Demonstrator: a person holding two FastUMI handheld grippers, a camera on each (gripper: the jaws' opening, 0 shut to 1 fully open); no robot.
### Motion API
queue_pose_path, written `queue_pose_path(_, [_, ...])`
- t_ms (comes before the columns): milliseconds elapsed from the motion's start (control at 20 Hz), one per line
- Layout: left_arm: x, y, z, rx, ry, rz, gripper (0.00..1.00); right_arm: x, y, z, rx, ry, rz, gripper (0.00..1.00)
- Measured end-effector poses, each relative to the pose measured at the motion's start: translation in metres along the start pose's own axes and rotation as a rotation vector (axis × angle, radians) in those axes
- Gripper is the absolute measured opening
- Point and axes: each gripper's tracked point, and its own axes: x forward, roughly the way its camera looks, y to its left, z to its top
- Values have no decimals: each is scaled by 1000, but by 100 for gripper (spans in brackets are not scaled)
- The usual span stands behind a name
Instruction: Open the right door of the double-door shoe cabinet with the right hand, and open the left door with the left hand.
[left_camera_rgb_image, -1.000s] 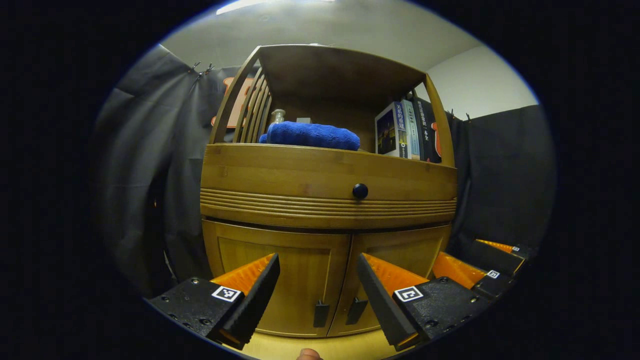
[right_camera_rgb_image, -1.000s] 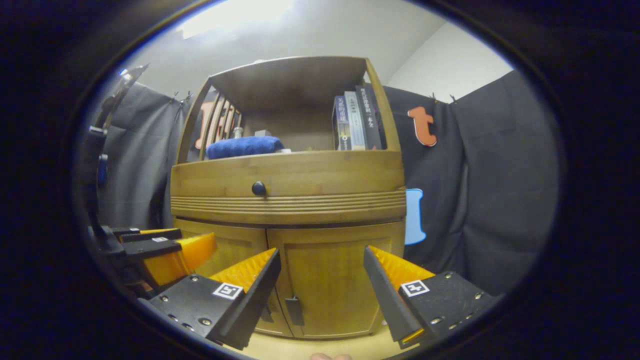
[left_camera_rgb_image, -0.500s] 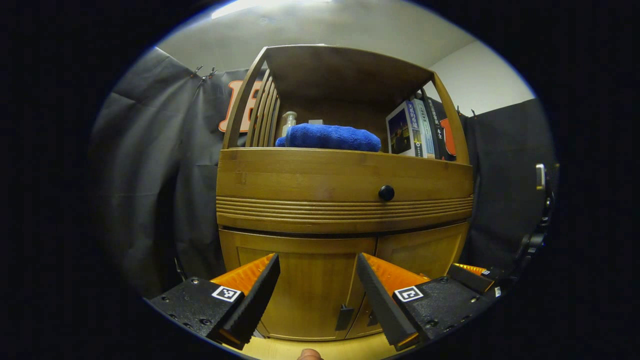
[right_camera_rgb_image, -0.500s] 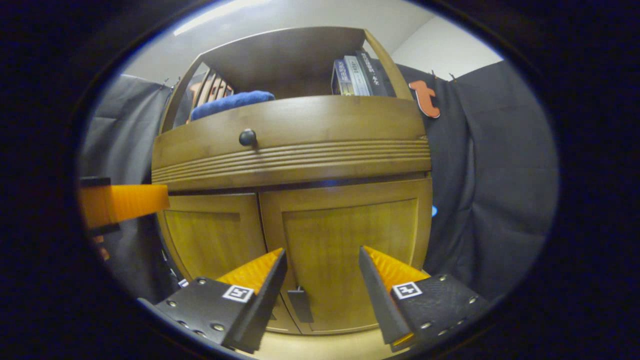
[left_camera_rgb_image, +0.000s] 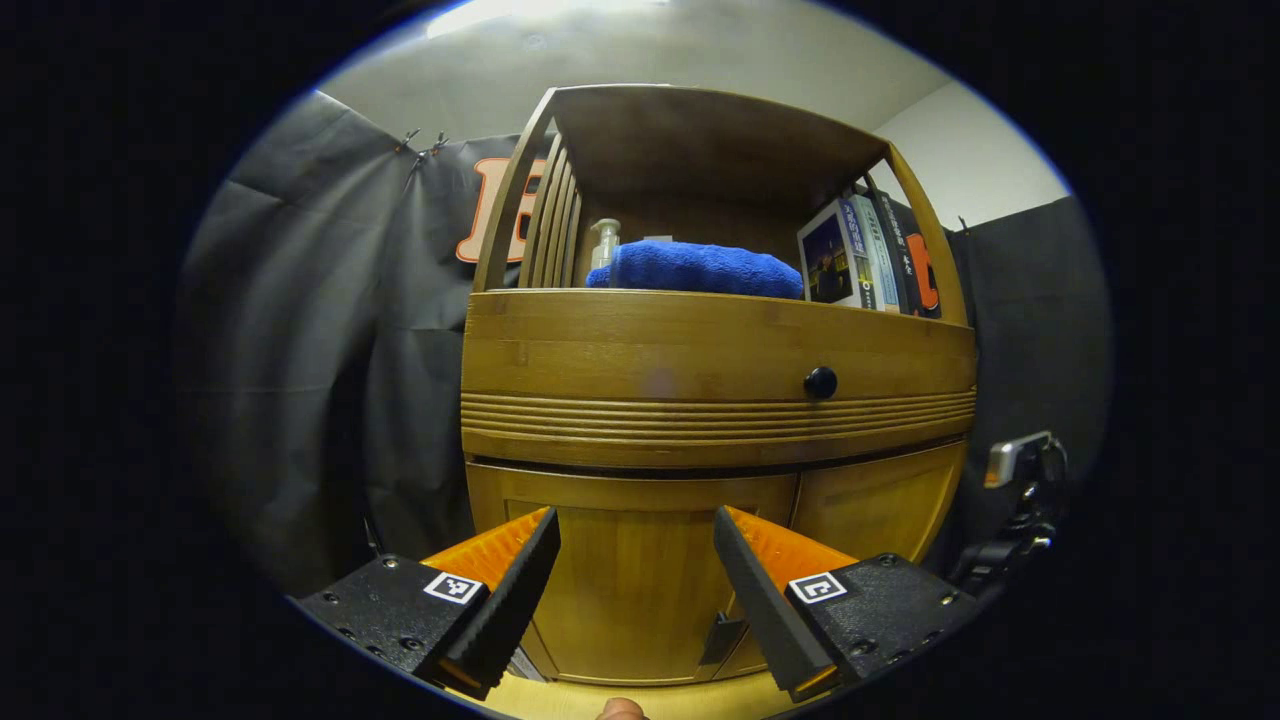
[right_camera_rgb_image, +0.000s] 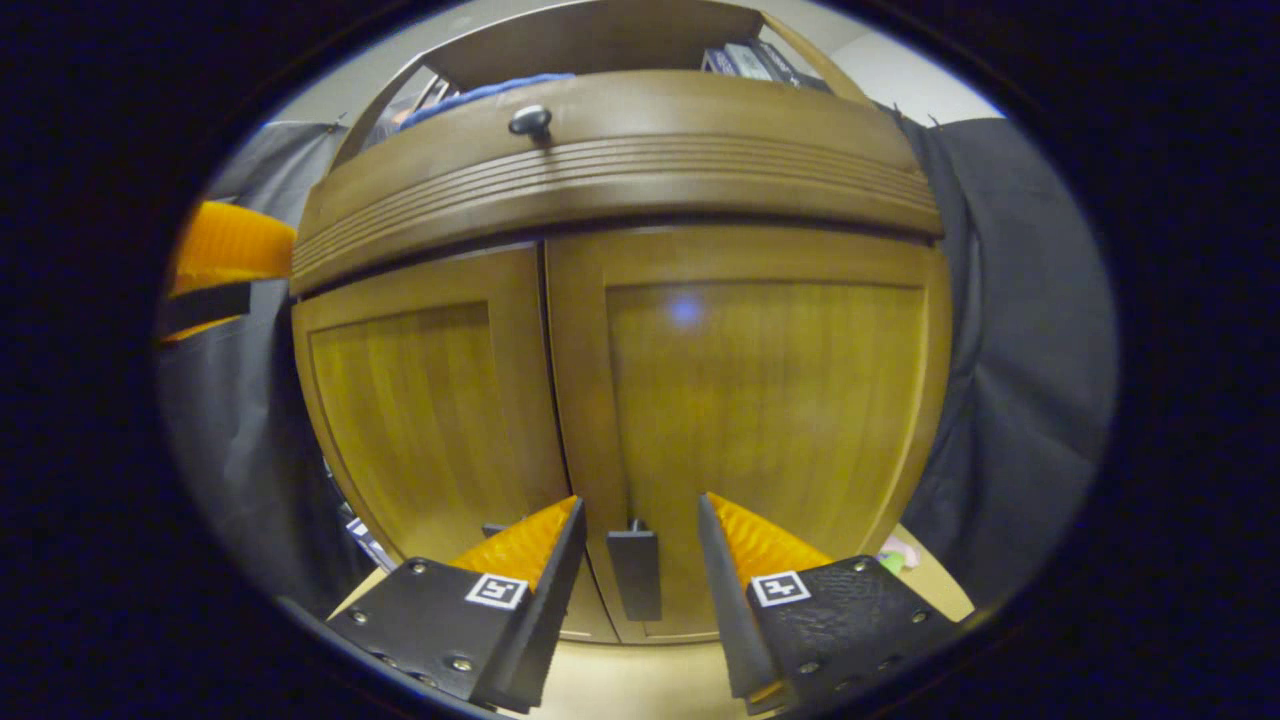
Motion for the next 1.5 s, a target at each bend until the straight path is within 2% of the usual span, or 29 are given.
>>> queue_pose_path(50, [1, 4, 0, 2, 1, 5, 95, 6, -4, -3, -5, 11, -26, 67])
queue_pose_path(100, [2, 7, -1, 4, 4, 9, 96, 11, -4, -4, -3, 19, -24, 43])
queue_pose_path(400, [14, 19, -11, 0, 25, 21, 96, 33, -3, -26, -17, 38, -54, 45])
queue_pose_path(450, [15, 20, -12, -1, 26, 22, 96, 30, -1, -22, -18, 41, -61, 29])
queue_pose_path(500, [17, 21, -13, -5, 27, 21, 96, 28, -2, -19, -26, 34, -62, 32])
queue_pose_path(600, [19, 22, -14, -10, 27, 17, 96, 27, -1, -20, -18, 36, -84, 32])
queue_pose_path(850, [22, 29, -13, 0, 33, 23, 96, 25, -3, -21, 13, 41, -141, 30])
queue_pose_path(900, [22, 32, -13, 0, 32, 27, 92, 25, -3, -21, 23, 41, -152, 30])
queue_pose_path(950, [21, 33, -12, -3, 29, 28, 92, 24, -4, -22, 28, 41, -160, 25])
queue_pose_path(1000, [20, 34, -11, -5, 28, 25, 96, 22, -5, -22, 29, 42, -166, 25])
queue_pose_path(1050, [19, 35, -11, -3, 28, 22, 96, 18, -5, -23, 26, 42, -169, 25])
queue_pose_path(1100, [18, 36, -11, 0, 27, 23, 95, 16, -6, -24, 25, 42, -171, 29])
queue_pose_path(1200, [17, 41, -9, 5, 22, 31, 96, 8, -8, -25, 34, 41, -178, 30])
queue_pose_path(1250, [16, 44, -8, 4, 17, 36, 95, 5, -9, -25, 34, 39, -182, 26])
queue_pose_path(1300, [16, 44, -6, 3, 14, 38, 92, 0, -10, -25, 32, 37, -185, 30])
queue_pose_path(1350, [16, 45, -6, 3, 13, 38, 92, -5, -11, -26, 29, 36, -186, 30])
queue_pose_path(1500, [14, 41, -5, 4, 8, 30, 95, -18, -16, -28, 39, 42, -185, 30])
